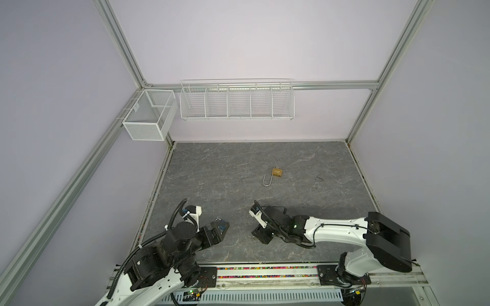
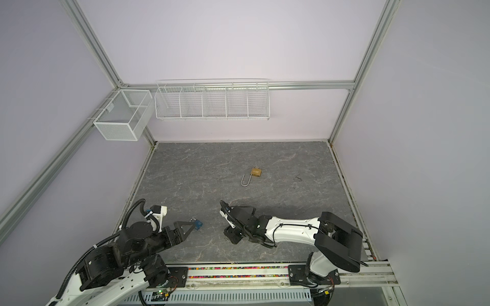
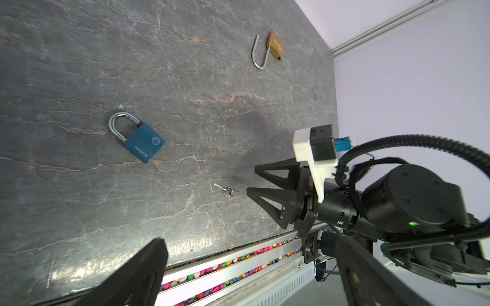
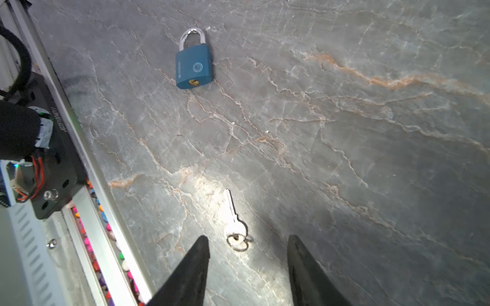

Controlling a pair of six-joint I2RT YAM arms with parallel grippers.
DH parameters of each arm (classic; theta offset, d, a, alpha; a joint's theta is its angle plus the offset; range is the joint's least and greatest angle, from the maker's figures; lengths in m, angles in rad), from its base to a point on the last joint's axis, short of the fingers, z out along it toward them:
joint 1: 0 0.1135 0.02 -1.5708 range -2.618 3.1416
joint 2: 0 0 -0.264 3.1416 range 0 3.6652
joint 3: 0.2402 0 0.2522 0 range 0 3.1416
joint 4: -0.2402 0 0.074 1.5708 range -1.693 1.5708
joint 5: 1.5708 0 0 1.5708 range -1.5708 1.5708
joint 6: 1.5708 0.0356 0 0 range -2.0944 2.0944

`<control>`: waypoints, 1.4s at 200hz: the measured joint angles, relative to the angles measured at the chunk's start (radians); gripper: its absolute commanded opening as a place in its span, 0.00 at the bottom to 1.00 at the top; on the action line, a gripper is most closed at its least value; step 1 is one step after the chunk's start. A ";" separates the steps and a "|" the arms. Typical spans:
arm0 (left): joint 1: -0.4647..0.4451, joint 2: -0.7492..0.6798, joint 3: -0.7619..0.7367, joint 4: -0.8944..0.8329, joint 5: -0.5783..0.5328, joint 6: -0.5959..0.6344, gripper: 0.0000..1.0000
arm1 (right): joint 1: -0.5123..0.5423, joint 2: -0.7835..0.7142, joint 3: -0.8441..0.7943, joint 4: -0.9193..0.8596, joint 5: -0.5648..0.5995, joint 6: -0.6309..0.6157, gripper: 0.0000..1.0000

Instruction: Unlock with the key

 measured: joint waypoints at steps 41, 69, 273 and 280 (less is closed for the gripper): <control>-0.001 0.016 0.026 -0.037 -0.029 0.001 1.00 | 0.008 0.020 -0.001 -0.005 -0.034 -0.080 0.46; -0.001 0.022 0.026 -0.045 -0.040 0.001 1.00 | 0.023 0.022 -0.001 -0.024 -0.046 -0.115 0.45; -0.001 0.082 0.038 -0.043 -0.044 0.005 1.00 | 0.054 0.151 0.061 -0.060 -0.014 -0.182 0.25; -0.001 0.080 0.038 -0.043 -0.045 0.005 1.00 | 0.054 0.151 0.061 -0.060 -0.014 -0.182 0.23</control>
